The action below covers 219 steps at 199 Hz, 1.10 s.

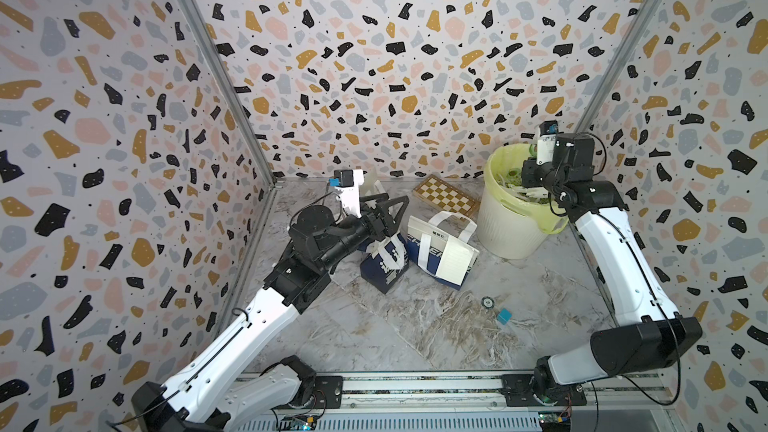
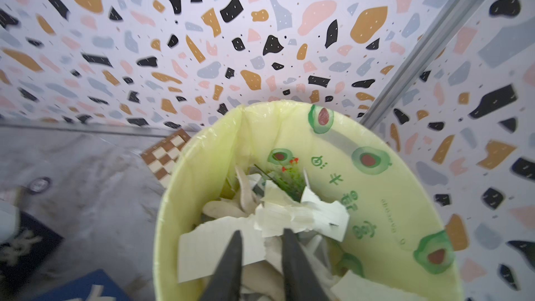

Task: Shred takeout receipts and throw away
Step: Pick up the takeout bag at the center of the board.

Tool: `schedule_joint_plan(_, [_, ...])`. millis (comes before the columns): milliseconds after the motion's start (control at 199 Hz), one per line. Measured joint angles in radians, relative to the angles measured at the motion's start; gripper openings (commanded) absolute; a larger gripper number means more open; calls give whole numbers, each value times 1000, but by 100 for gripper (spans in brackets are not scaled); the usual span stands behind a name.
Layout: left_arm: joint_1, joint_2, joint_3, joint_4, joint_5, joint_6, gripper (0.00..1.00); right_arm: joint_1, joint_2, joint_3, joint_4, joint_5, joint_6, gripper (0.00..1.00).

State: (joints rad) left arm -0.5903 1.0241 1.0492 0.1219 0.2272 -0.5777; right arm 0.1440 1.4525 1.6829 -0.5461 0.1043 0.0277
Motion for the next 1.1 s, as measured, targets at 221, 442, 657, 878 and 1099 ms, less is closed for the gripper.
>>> schedule_joint_plan(221, [0,8,0,-51,11,71,74,-19,-121,-118,26,-140,3,0])
schedule_joint_plan(442, [0,33,0,-68,107,208,80,-13,-301,-300,130,-390,105,11])
schedule_joint_plan(657, [0,103,11,-94,245,354,76,188,-423,-466,191,-521,161,14])
schedule_joint_plan(878, [-13,161,134,-309,291,671,80,256,-487,-475,143,-546,64,17])
schedule_joint_plan(1099, [-23,269,312,-529,307,993,84,256,-559,-504,63,-531,19,19])
